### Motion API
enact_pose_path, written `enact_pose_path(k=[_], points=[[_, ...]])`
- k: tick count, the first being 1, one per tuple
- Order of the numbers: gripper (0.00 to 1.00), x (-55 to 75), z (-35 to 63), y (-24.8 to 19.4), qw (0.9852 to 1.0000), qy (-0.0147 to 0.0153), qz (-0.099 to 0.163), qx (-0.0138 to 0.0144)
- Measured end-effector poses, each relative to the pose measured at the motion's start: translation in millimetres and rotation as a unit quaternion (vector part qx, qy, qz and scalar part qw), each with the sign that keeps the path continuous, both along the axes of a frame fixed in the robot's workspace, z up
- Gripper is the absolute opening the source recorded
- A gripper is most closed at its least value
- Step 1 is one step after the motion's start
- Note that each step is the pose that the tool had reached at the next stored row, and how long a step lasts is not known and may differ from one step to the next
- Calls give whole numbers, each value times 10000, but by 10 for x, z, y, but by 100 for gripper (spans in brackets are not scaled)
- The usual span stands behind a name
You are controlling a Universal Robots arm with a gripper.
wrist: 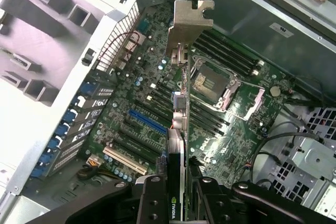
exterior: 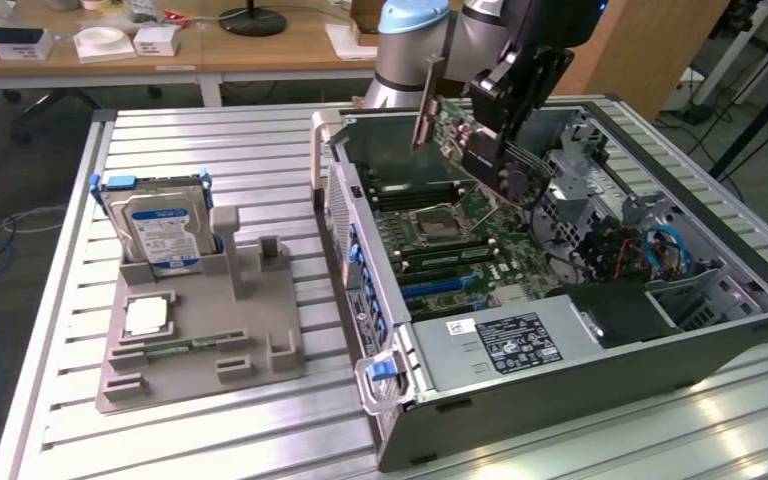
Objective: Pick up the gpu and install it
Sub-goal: 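Insert the gpu into the slot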
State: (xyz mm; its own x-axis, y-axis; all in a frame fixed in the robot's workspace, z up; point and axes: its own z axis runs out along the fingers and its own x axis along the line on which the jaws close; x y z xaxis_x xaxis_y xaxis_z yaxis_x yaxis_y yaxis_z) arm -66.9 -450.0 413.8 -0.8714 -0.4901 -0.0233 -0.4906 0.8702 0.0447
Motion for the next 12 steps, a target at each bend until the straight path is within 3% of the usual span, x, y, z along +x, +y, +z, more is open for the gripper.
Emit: enact_pose_path(k=[12], points=[[26,0,-1,0,9996,0,291,1]])
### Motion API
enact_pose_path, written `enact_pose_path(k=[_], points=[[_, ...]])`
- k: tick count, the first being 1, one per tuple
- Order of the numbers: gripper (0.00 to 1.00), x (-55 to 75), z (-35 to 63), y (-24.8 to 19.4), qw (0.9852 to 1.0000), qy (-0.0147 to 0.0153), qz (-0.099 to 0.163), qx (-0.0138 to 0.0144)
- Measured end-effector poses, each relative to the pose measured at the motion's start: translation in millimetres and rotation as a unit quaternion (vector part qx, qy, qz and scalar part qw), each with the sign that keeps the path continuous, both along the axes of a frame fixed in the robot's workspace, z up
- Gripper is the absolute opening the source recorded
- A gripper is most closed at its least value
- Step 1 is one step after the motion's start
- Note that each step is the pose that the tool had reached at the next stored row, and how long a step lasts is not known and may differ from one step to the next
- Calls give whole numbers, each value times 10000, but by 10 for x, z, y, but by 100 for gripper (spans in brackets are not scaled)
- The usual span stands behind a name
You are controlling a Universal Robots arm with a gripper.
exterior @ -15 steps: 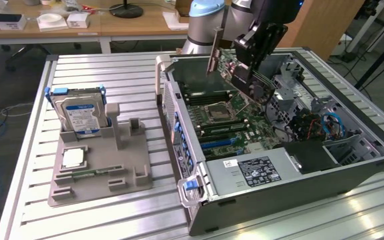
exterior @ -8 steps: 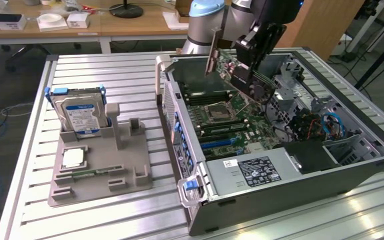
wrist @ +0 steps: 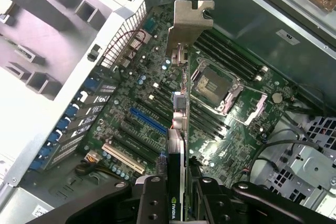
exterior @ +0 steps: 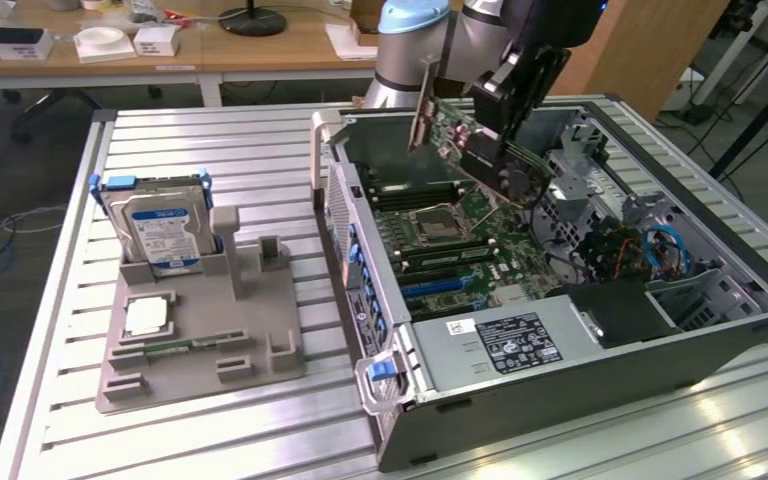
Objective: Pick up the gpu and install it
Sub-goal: 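Insert the gpu into the slot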
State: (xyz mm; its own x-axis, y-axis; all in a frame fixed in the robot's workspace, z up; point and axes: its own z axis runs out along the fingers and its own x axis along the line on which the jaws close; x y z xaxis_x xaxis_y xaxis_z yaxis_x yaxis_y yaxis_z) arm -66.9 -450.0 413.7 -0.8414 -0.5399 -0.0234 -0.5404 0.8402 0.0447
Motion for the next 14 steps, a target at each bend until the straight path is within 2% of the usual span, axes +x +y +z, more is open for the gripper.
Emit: enact_pose_path(k=[14], points=[[26,0,0,0,9994,0,344,0]])
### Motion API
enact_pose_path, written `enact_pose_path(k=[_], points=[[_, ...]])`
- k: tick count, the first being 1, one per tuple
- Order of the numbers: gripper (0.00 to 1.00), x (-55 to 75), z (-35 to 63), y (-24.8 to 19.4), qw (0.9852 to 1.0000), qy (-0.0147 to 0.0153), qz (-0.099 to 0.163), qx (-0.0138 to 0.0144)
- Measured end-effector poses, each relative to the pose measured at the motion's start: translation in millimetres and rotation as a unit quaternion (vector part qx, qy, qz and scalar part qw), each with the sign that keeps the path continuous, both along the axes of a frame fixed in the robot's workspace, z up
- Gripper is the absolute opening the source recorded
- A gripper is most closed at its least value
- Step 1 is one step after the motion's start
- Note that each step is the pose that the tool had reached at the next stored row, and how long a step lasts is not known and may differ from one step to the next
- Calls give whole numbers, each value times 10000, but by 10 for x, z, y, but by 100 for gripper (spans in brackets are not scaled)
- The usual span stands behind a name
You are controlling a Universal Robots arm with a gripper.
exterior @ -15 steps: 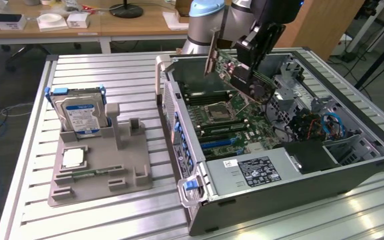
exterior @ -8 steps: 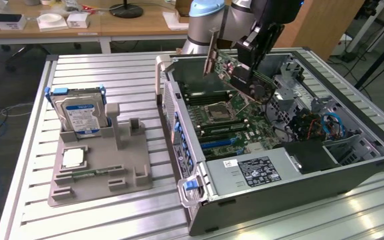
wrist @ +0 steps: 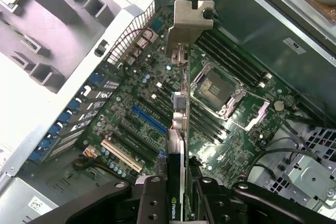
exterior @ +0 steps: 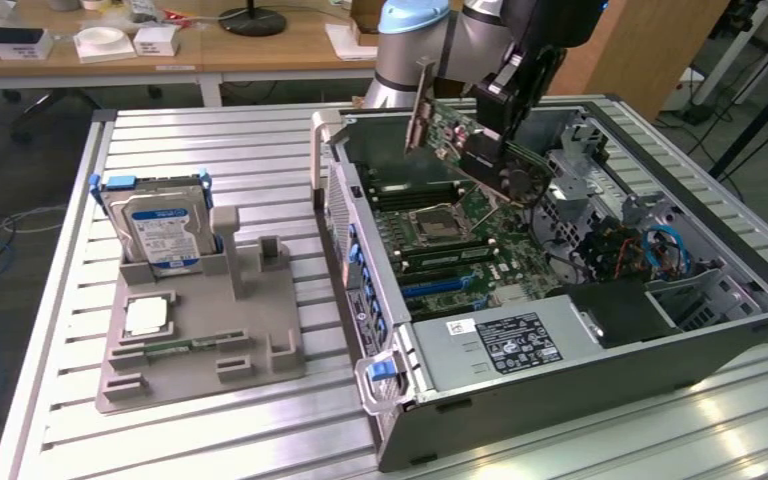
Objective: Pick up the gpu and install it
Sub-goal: 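Insert the gpu into the slot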
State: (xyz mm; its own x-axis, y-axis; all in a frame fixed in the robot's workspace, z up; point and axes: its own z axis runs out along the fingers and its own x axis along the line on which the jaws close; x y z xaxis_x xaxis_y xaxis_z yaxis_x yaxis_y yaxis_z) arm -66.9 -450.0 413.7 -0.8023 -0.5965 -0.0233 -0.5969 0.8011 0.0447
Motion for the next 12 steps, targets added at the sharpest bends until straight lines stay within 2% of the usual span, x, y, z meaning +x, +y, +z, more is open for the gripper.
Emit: enact_pose_path(k=[12], points=[[26,0,0,0,9995,0,302,0]])
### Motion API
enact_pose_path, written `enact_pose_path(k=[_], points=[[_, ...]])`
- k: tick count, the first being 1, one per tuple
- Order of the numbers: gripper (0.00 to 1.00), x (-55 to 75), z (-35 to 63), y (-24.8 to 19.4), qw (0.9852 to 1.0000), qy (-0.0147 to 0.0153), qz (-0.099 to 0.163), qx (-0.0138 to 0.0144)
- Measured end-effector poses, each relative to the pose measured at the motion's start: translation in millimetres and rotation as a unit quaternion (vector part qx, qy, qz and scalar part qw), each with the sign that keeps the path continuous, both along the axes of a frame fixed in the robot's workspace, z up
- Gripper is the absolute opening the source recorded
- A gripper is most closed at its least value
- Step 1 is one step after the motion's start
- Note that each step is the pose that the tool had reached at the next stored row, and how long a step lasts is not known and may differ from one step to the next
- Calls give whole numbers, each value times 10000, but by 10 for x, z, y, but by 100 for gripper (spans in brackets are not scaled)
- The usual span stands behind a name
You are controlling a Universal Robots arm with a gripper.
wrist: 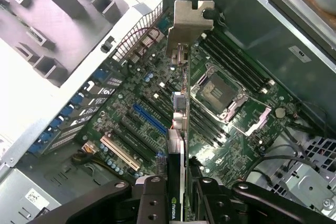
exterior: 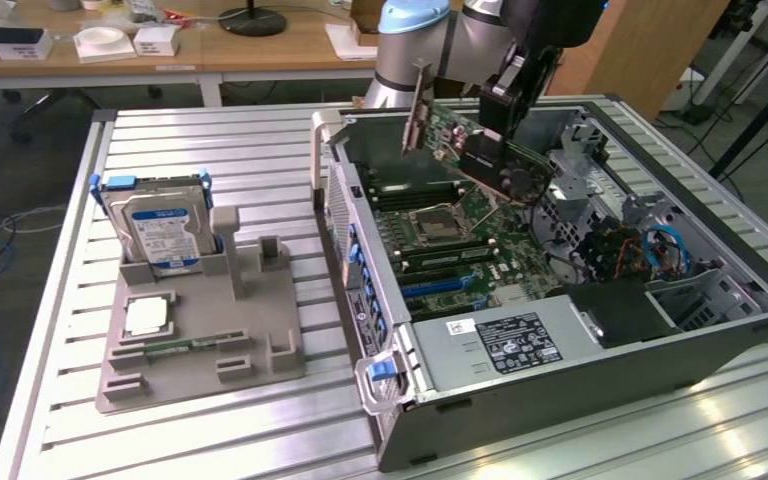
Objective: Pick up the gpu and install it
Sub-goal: 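Insert the gpu into the slot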
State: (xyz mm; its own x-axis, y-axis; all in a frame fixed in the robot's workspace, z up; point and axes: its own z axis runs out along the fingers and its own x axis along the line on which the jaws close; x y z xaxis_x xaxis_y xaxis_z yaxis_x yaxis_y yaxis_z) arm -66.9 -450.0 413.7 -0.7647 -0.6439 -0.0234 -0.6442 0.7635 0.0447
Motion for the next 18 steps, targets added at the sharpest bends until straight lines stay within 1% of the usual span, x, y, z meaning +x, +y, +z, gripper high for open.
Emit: enact_pose_path(k=[9,18], points=[[26,0,0,0,9997,0,237,0],[26,0,0,0,9988,0,481,0]])
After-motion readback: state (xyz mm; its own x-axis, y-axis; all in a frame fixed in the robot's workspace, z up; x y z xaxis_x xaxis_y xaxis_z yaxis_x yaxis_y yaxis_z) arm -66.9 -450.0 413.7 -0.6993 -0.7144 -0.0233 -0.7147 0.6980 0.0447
